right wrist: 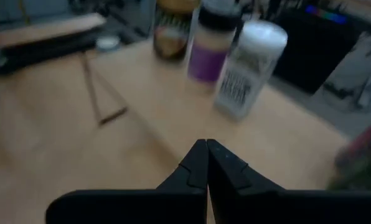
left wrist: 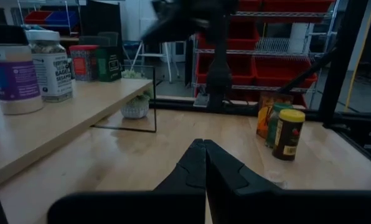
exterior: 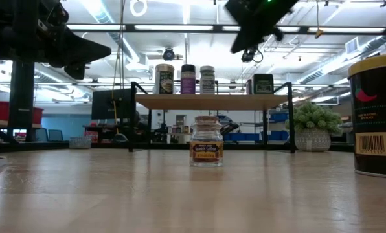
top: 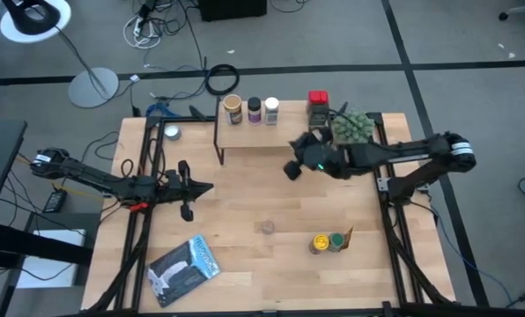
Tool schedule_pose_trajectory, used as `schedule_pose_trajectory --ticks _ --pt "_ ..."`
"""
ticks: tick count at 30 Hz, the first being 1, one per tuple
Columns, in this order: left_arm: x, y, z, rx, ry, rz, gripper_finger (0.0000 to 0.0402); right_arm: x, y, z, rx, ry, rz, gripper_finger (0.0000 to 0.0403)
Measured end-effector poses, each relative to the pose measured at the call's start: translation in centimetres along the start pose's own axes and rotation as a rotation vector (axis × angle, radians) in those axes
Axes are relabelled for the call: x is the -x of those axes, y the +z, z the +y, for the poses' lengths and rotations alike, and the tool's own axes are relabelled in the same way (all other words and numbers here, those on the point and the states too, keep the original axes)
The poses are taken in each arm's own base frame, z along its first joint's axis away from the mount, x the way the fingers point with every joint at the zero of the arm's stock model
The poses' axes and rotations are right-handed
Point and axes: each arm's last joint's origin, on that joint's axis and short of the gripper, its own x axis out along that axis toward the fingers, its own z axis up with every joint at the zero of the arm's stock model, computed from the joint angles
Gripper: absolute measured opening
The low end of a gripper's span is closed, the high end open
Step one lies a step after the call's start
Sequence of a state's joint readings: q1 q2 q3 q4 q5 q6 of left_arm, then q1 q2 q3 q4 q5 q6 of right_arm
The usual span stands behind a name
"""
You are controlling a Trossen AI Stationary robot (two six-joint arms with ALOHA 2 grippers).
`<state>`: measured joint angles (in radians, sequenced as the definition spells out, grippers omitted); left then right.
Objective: Shelf spices
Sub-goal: Put the yellow seasoning bottle on the shelf
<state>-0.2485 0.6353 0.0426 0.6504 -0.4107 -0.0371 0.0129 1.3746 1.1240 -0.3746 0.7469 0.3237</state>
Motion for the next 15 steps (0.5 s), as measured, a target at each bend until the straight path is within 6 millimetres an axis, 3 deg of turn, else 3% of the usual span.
schedule_pose_trajectory --ticks 9,15 --pt "0.0 0.0 0.0 0.002 0.0 -0.003 0.0002 7.6 -3.0 0.9 0.005 0.116 0.13 0.0001" --pt "0.0 0.0 0.0 0.022 0.0 -0.003 0.0002 10.0 -3.7 1.5 0.029 0.271 0.184 0.0016"
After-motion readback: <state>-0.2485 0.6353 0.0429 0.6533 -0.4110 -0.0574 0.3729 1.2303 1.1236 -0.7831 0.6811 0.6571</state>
